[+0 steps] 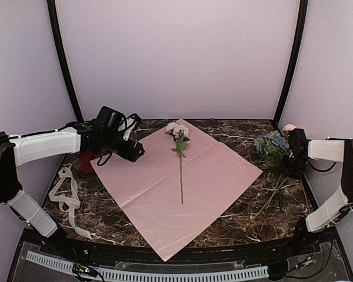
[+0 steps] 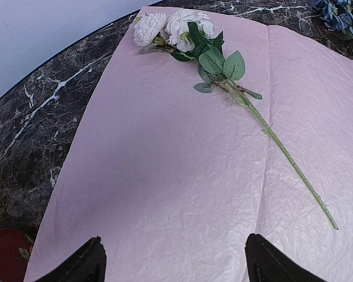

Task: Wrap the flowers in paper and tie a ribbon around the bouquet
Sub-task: Pick up the fake flower from the corner of the board.

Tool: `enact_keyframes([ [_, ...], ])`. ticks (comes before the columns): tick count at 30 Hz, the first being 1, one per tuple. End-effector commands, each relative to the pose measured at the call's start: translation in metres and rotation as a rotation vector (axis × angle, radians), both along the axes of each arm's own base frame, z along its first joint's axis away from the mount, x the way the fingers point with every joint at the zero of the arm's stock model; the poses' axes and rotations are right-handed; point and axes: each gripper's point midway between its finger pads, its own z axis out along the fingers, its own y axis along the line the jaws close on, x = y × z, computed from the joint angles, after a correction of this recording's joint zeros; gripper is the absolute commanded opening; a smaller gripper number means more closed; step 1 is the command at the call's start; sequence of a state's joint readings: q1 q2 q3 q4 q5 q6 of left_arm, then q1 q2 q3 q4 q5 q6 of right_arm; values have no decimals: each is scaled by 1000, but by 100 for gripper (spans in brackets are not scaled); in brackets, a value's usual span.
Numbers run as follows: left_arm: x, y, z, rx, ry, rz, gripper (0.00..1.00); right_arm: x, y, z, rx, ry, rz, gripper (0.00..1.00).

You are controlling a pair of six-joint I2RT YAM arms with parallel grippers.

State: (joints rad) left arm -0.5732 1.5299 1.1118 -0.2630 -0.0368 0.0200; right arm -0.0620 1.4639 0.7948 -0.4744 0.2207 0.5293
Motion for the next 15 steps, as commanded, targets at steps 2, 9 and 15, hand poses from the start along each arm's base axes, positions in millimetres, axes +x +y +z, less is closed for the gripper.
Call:
enact_keyframes([
  [2,4,1,1,19,3,-2,84,21,1,5,8,-51,36,28],
  [9,4,2,-1,25,0,-1,84,21,-15,49,-82,-116,-8,24],
  [15,4,0,-5,24,18,-8,84,24,-12,52,-74,-125,18,24],
])
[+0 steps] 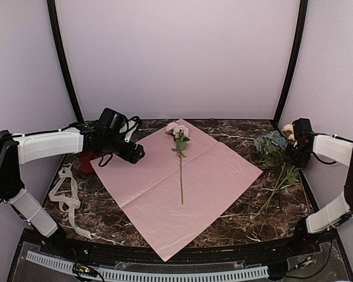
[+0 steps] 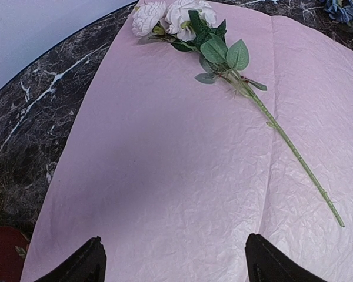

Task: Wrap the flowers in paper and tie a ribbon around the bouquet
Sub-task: Pick up the fake flower from the corner of the board, then place the fake flower at the corner of the board.

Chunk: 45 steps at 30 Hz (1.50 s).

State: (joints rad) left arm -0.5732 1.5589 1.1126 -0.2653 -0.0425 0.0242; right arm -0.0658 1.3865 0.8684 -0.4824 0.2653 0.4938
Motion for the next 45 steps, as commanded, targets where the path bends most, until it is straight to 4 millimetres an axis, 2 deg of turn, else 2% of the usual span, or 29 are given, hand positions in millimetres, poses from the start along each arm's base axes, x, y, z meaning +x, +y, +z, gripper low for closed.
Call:
enact_keyframes([
  [1,3,0,6,2,-4,-7,84,3,3,-4,12,15,23,25],
  [8,3,1,5,11,-7,-6,84,11,11,-35,67,67,50,26],
  [12,4,2,5,18,-2,-2,84,6,4,-52,40,125,27,24],
  [14,4,2,5,19,-6,-2,84,5,8,-59,57,127,39,23],
  [19,4,2,6,17,-8,-6,84,7,14,-64,85,125,72,18],
  [22,4,2,4,24,0,-6,84,11,18,-62,102,114,95,20],
  [23,4,2,5,23,4,-6,84,9,17,-69,100,139,88,21],
  [26,3,2,5,19,-2,-7,84,7,19,-73,120,151,85,22],
  [31,3,2,5,21,-2,-7,84,8,17,-74,122,146,75,19],
  [35,4,2,4,27,1,-5,84,9,8,-59,76,120,53,4],
  [40,3,1,4,20,0,-10,84,9,-6,-21,-17,83,42,0],
  [43,3,1,6,16,4,-13,84,7,-20,15,-107,33,8,0],
  [45,2,0,6,11,-1,-16,84,6,-28,47,-158,-32,-17,0],
])
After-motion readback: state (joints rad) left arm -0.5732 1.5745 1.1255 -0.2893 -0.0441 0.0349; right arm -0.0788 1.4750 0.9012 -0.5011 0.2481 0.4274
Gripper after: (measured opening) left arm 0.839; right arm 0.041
